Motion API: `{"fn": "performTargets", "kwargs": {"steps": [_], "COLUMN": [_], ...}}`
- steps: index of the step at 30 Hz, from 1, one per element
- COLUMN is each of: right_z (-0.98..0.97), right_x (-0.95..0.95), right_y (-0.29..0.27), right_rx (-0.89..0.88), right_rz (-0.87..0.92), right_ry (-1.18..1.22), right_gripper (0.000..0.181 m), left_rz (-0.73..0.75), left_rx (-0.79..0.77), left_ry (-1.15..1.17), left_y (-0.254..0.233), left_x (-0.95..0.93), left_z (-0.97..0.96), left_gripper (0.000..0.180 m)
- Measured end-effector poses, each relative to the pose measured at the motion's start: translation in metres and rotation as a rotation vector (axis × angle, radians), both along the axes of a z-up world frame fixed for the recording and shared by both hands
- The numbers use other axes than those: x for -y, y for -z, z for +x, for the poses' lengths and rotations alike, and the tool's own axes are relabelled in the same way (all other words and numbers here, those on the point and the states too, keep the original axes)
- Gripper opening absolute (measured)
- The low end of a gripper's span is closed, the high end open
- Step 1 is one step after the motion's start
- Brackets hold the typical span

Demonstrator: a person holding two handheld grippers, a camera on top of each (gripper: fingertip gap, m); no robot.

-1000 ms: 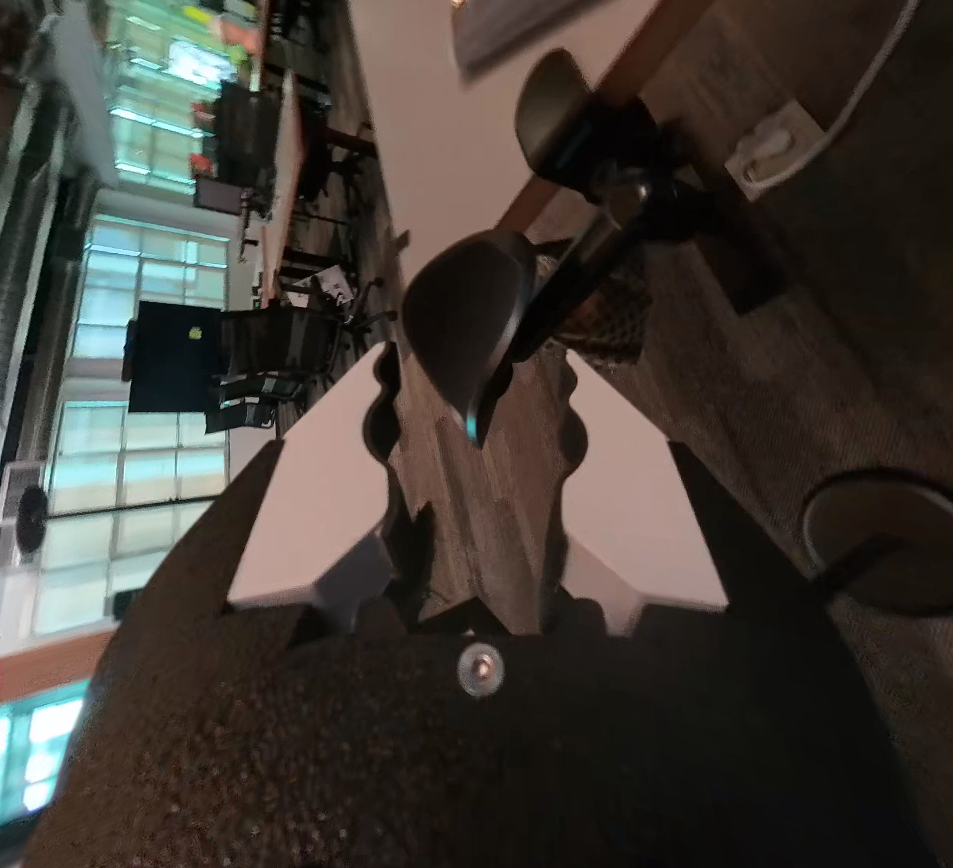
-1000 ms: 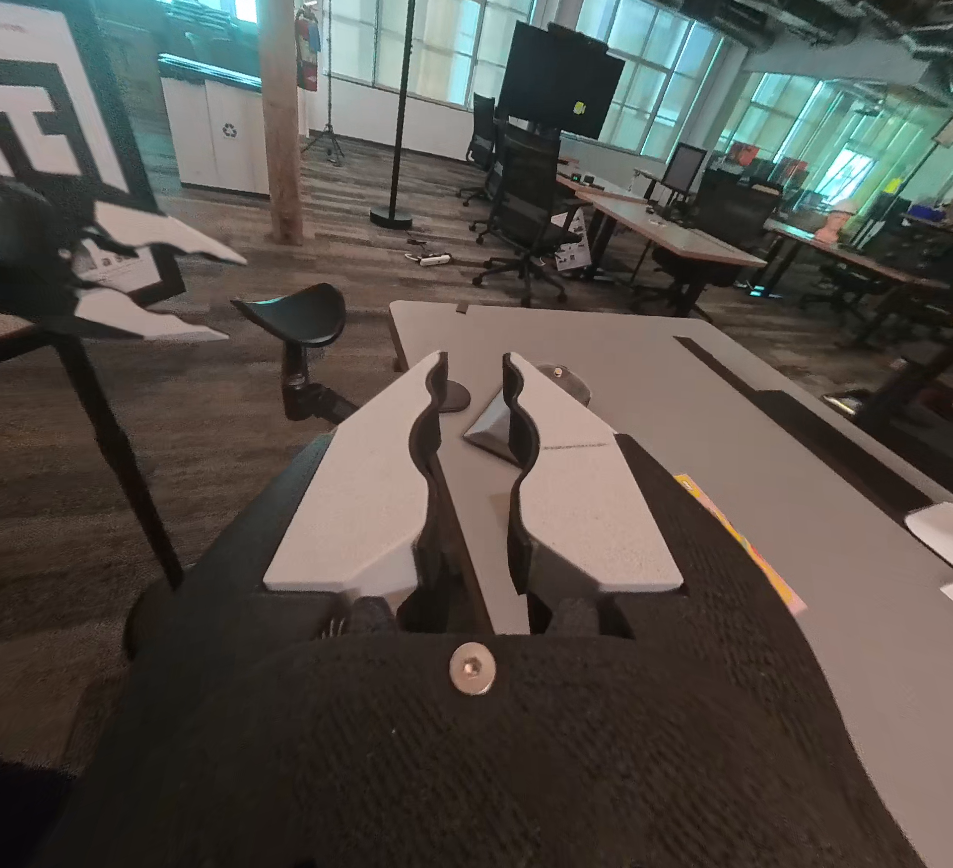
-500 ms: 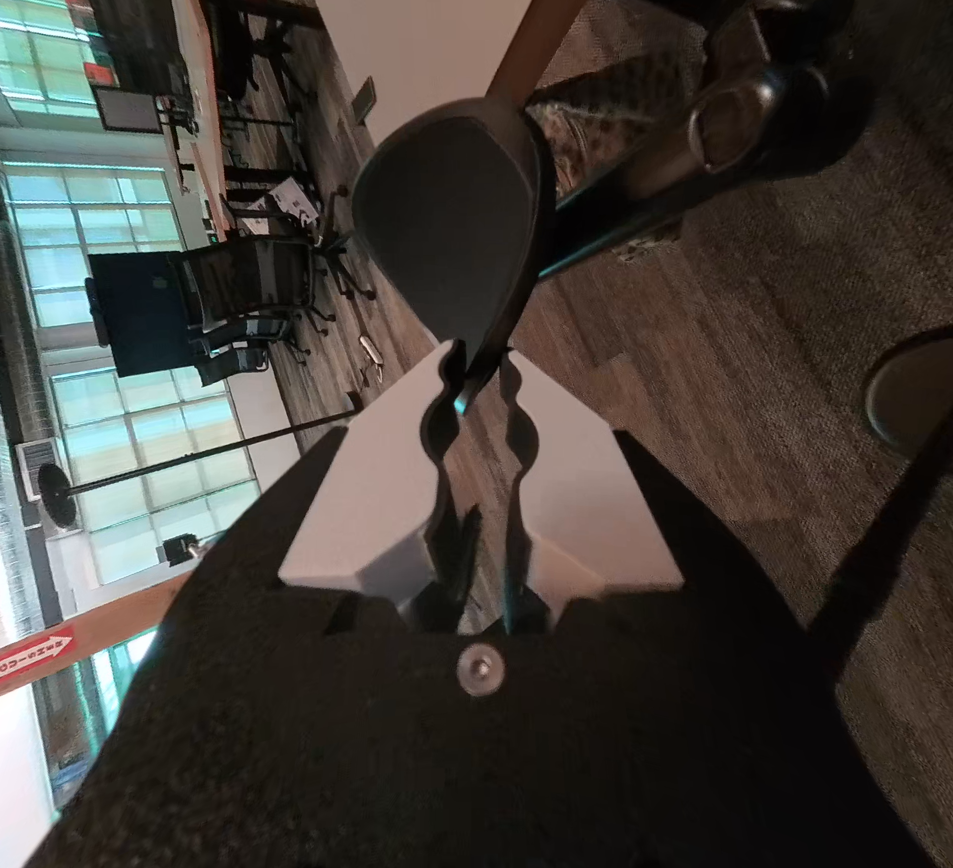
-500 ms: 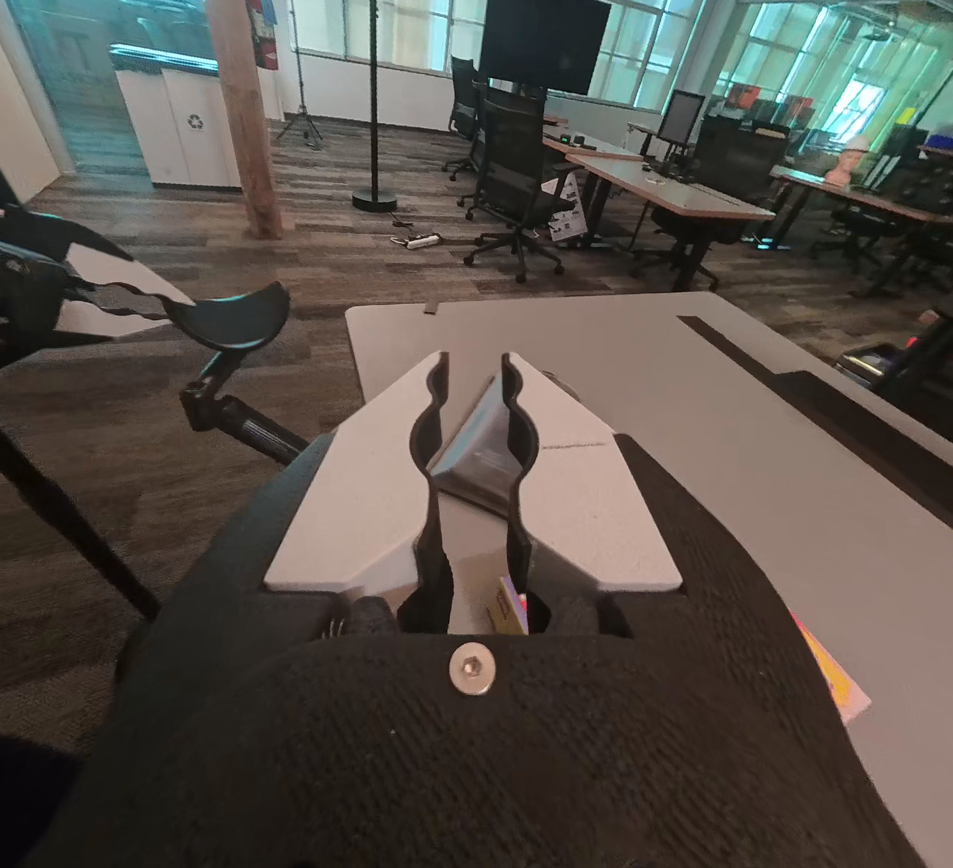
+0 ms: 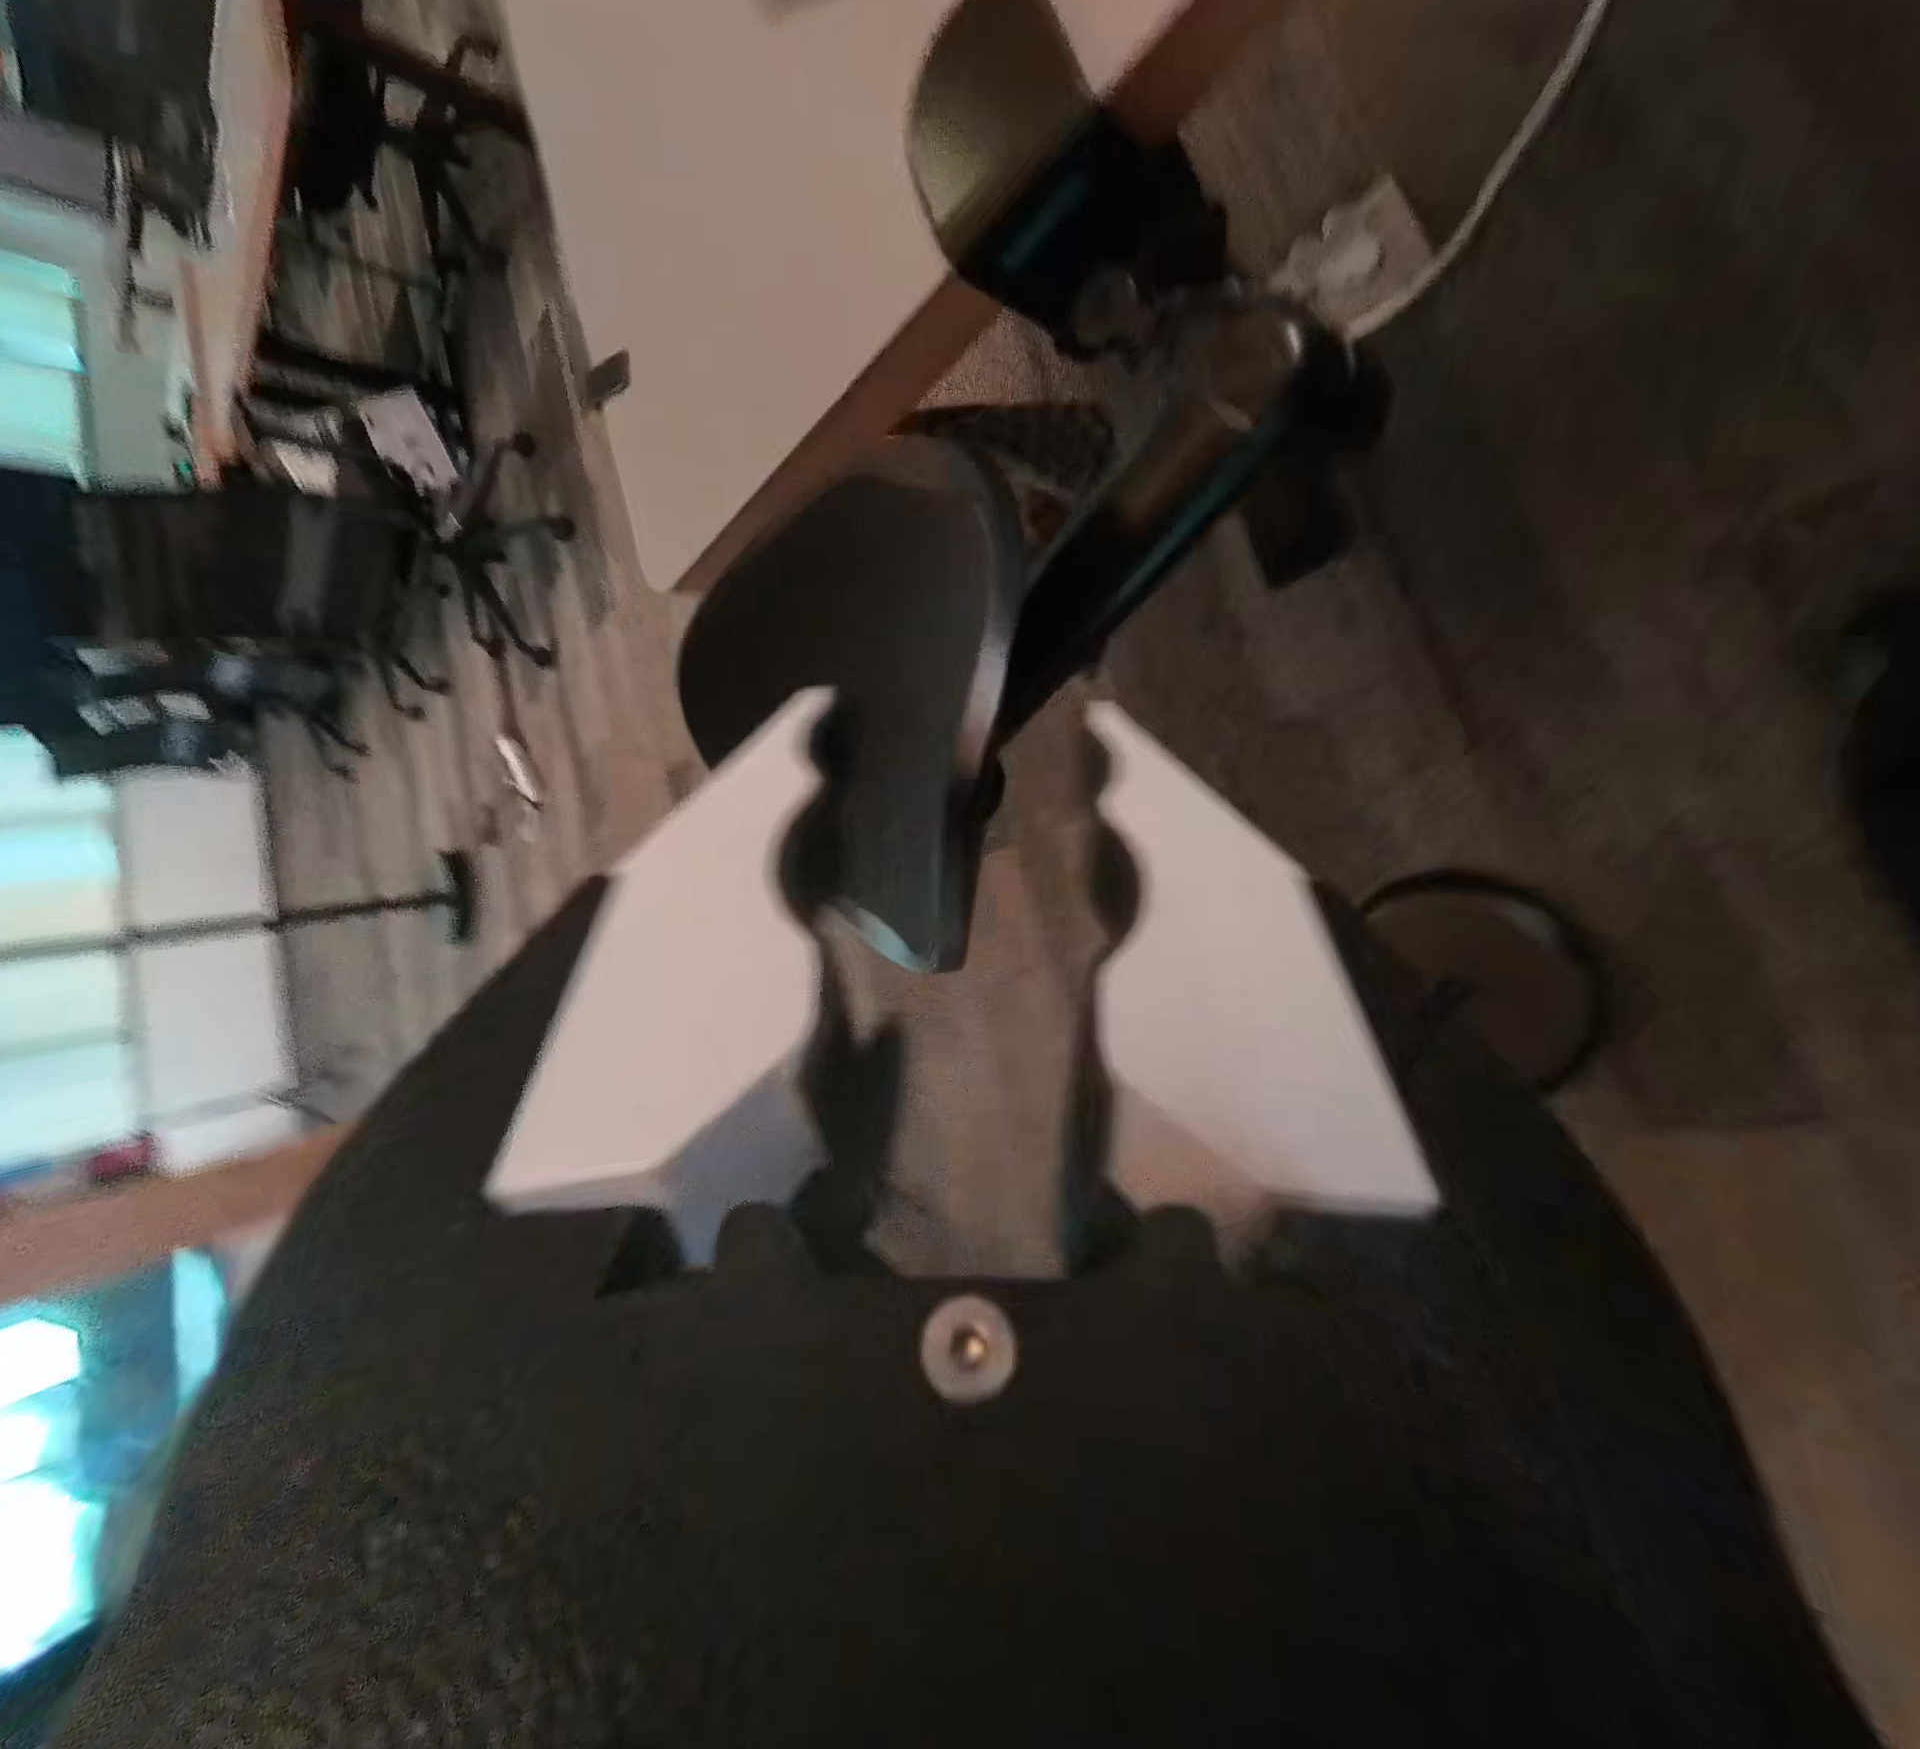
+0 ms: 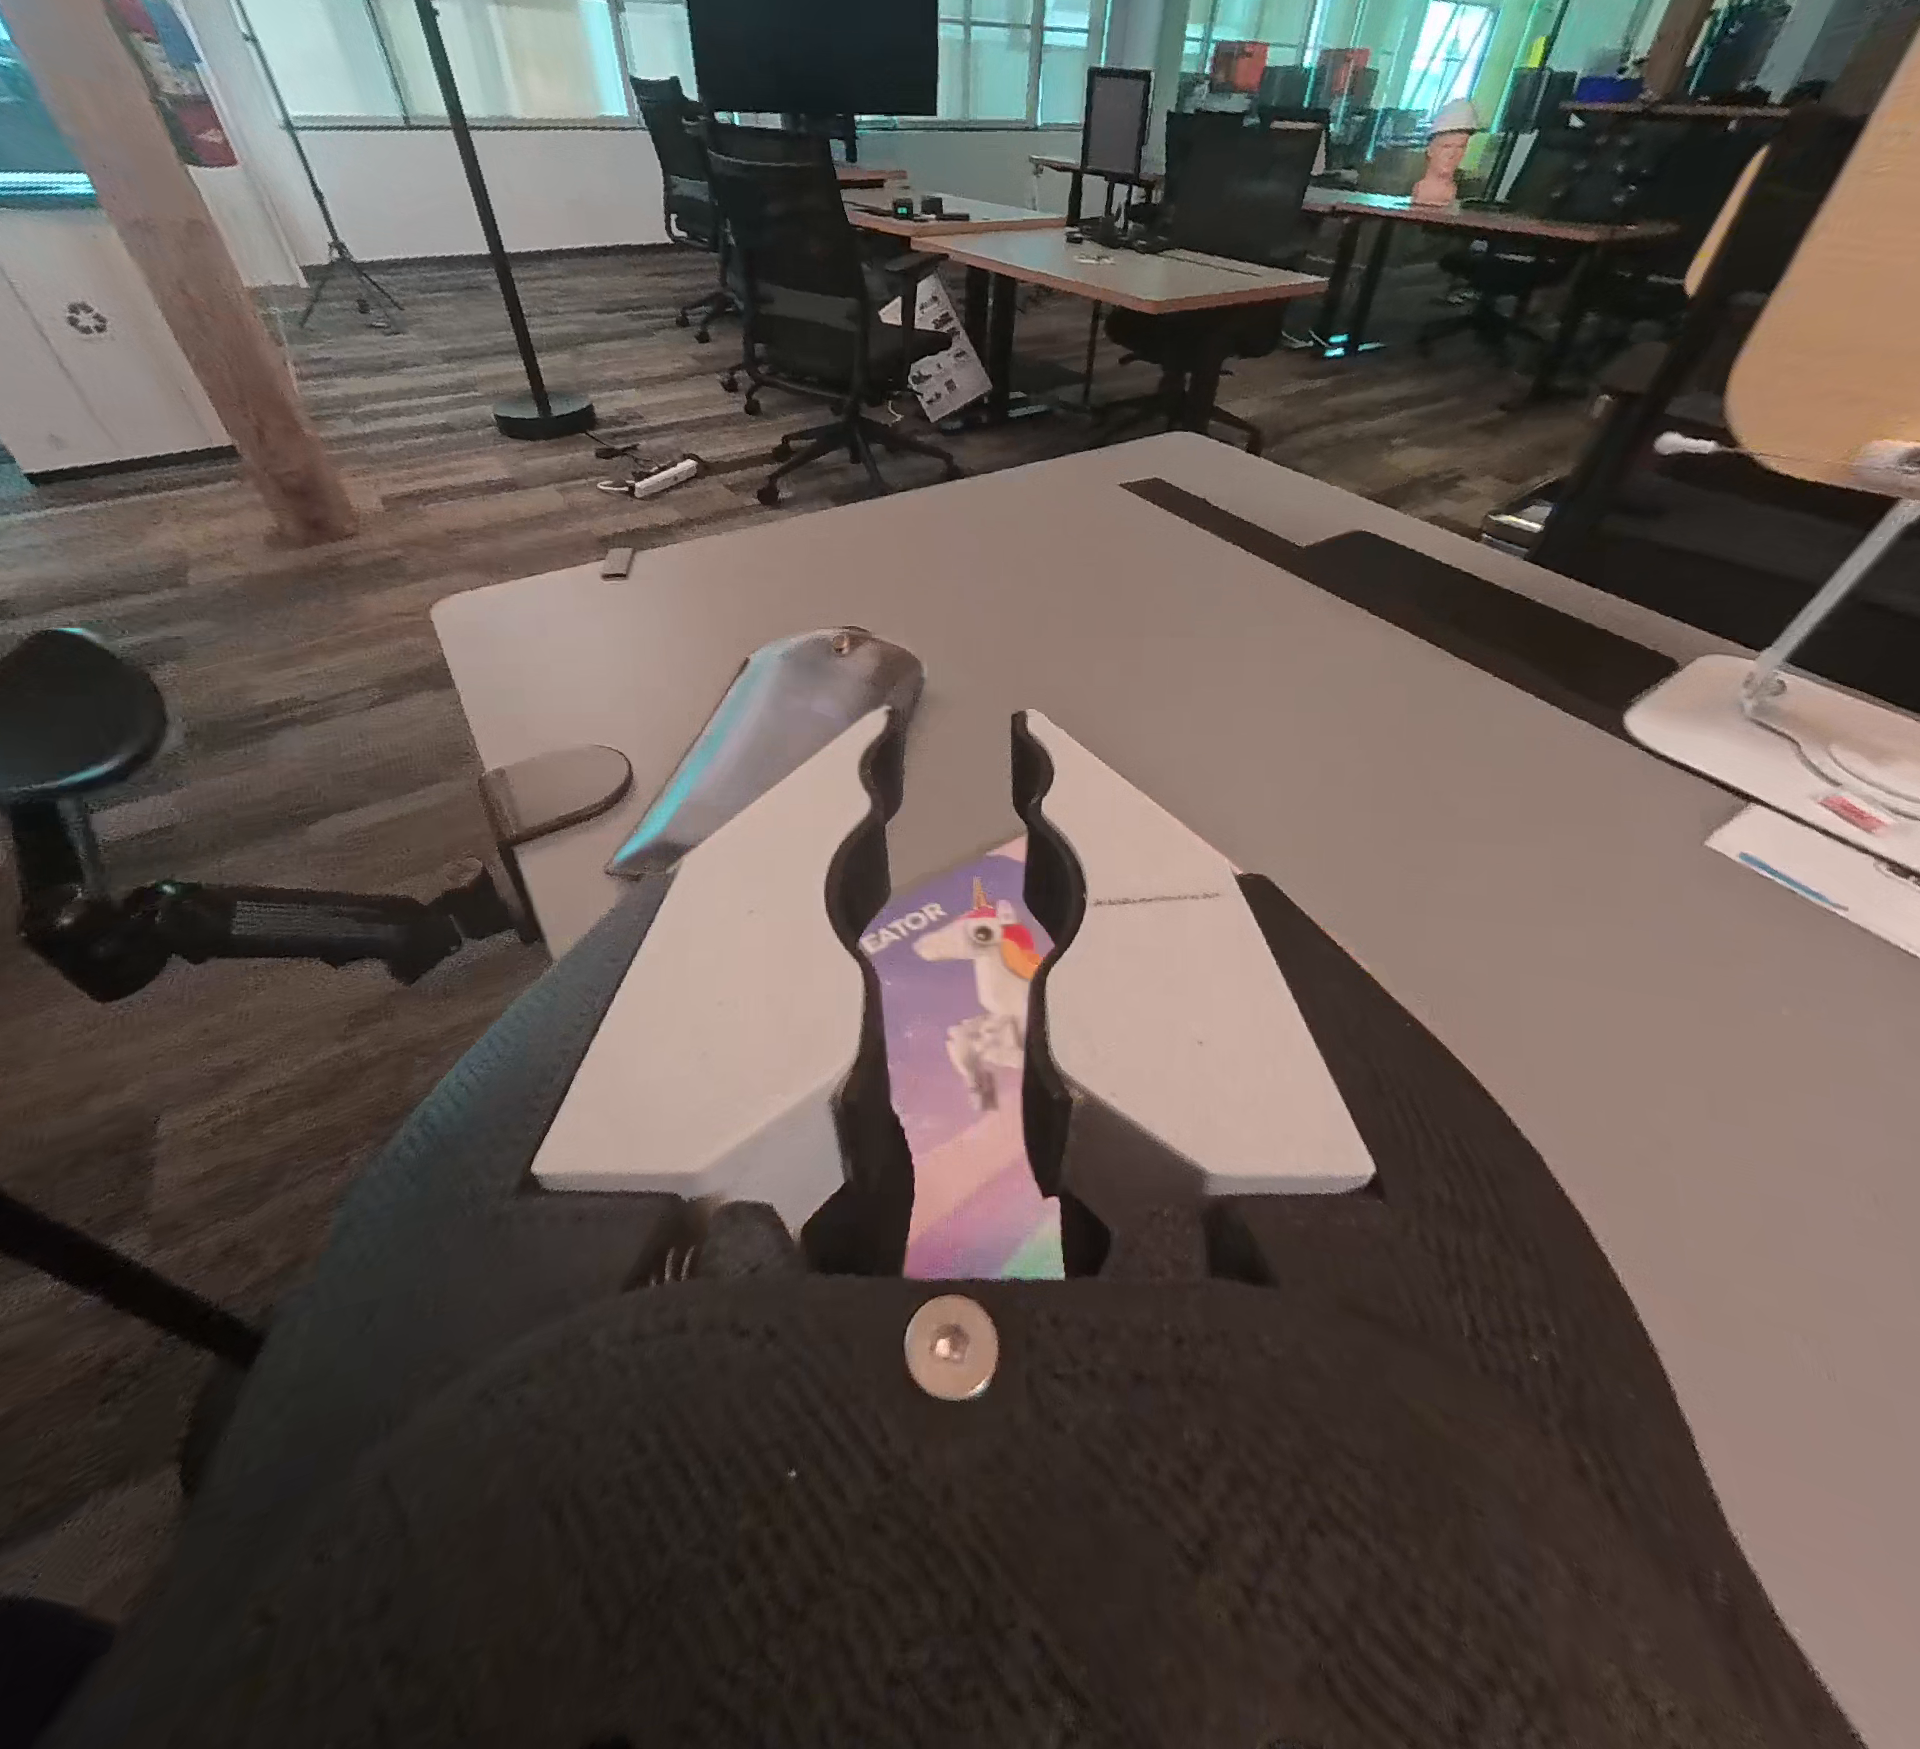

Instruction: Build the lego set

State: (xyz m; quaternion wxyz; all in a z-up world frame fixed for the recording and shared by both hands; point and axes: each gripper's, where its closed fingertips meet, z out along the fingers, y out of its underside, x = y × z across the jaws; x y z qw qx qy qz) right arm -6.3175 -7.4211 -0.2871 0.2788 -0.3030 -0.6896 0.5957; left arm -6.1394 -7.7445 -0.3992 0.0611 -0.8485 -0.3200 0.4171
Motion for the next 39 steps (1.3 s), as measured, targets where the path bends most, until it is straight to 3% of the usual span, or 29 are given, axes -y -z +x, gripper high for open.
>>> {"fn": "performTargets", "kwargs": {"steps": [1,2,5,7,8,10,11,14,18,24,27,39], "right_z": [-0.003,-0.006,-0.011,-0.011,-0.011,-0.014,-0.015,-0.031,-0.085,-0.118,-0.110,-0.049], "right_x": [-0.007,-0.015,-0.038,-0.051,-0.063,-0.067,-0.068,-0.076,-0.074,-0.058,-0.059,-0.175], "right_y": [0.000,0.001,0.005,0.010,0.014,0.029,0.045,0.080,0.096,0.138,0.144,0.140], "right_rx": [-0.001,-0.004,0.001,0.007,0.010,0.071,0.147,0.259,0.377,0.594,0.692,0.714], "right_rz": [-0.002,0.000,0.028,0.039,0.042,0.046,0.091,0.229,0.175,0.226,0.187,0.032], "right_ry": [-0.008,-0.023,-0.097,-0.181,-0.247,-0.381,-0.450,-0.610,-0.683,-0.792,-0.856,-0.667], "right_gripper": [0.019,0.020,0.027,0.042,0.058,0.126,0.140,0.134,0.116,0.104,0.097,0.091], "left_rz": [0.078,0.148,0.248,0.314,0.395,0.666,0.822,1.249,1.436,1.554,1.530,1.439], "left_rx": [-0.023,-0.056,-0.229,-0.255,-0.240,-0.160,-0.103,0.032,0.152,0.161,0.153,0.274], "left_ry": [-0.069,-0.126,-0.165,-0.158,-0.147,-0.113,-0.103,-0.126,-0.311,-0.483,-0.486,-0.234], "left_y": [-0.008,-0.019,-0.066,-0.081,-0.083,-0.076,-0.070,-0.054,-0.009,0.023,0.027,0.027], "left_x": [-0.006,-0.014,-0.051,-0.091,-0.118,-0.185,-0.218,-0.293,-0.326,-0.338,-0.341,-0.382], "left_z": [0.000,0.001,-0.002,-0.013,-0.022,-0.042,-0.050,-0.075,-0.111,-0.149,-0.156,-0.196], "left_gripper": [0.069,0.085,0.088,0.092,0.092,0.097,0.098,0.109,0.120,0.121,0.124,0.132]}}
